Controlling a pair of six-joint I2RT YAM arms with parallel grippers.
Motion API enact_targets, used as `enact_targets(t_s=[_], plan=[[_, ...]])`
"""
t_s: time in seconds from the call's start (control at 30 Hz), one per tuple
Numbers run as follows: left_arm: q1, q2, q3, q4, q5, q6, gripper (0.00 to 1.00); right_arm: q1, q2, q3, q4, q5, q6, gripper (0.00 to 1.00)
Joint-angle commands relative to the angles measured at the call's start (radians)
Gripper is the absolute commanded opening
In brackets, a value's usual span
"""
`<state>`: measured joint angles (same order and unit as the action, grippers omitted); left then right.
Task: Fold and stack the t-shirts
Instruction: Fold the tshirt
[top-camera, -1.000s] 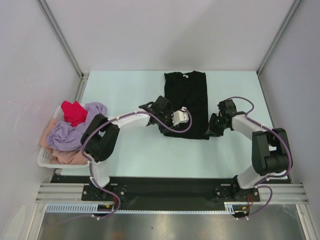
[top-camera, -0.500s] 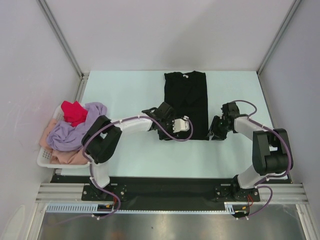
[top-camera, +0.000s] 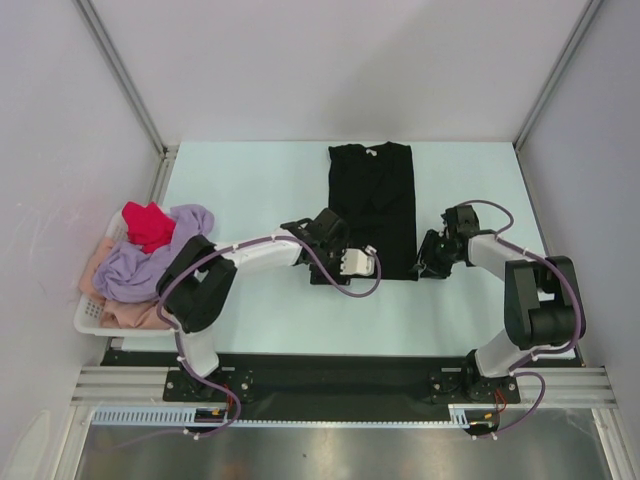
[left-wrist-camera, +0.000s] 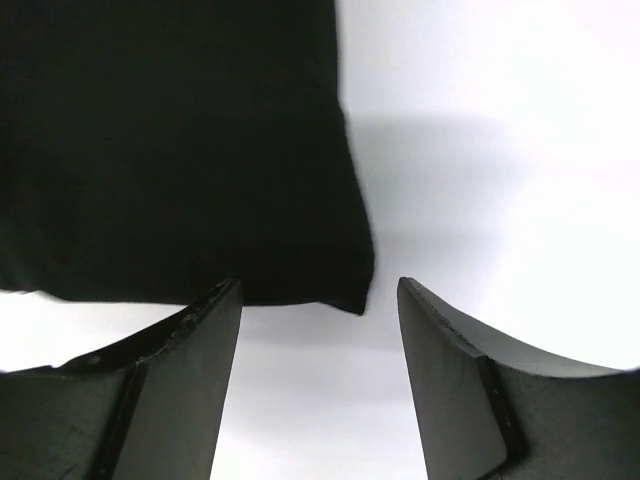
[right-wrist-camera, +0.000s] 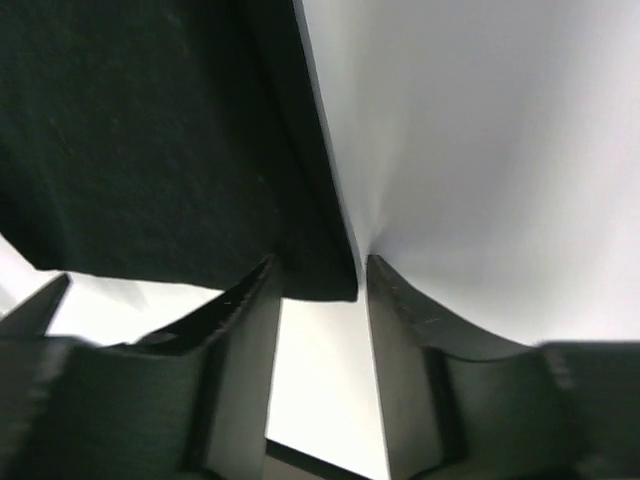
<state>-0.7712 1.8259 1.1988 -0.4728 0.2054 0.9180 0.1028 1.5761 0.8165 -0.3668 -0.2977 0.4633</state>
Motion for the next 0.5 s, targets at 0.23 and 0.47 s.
enact_targets(t_s=[0.23, 0.47], plan=[[-0.008, 0.059, 0.013, -0.026, 0.009, 0.032, 0.53, 0.000, 0.035, -0.017, 0.043, -0.034, 0.009, 0.08], [-0.004, 0.017, -0.001, 0.017, -0.023, -0.050, 0.00, -0.003, -0.030, -0.036, 0.002, -0.073, 0.005, 0.00]])
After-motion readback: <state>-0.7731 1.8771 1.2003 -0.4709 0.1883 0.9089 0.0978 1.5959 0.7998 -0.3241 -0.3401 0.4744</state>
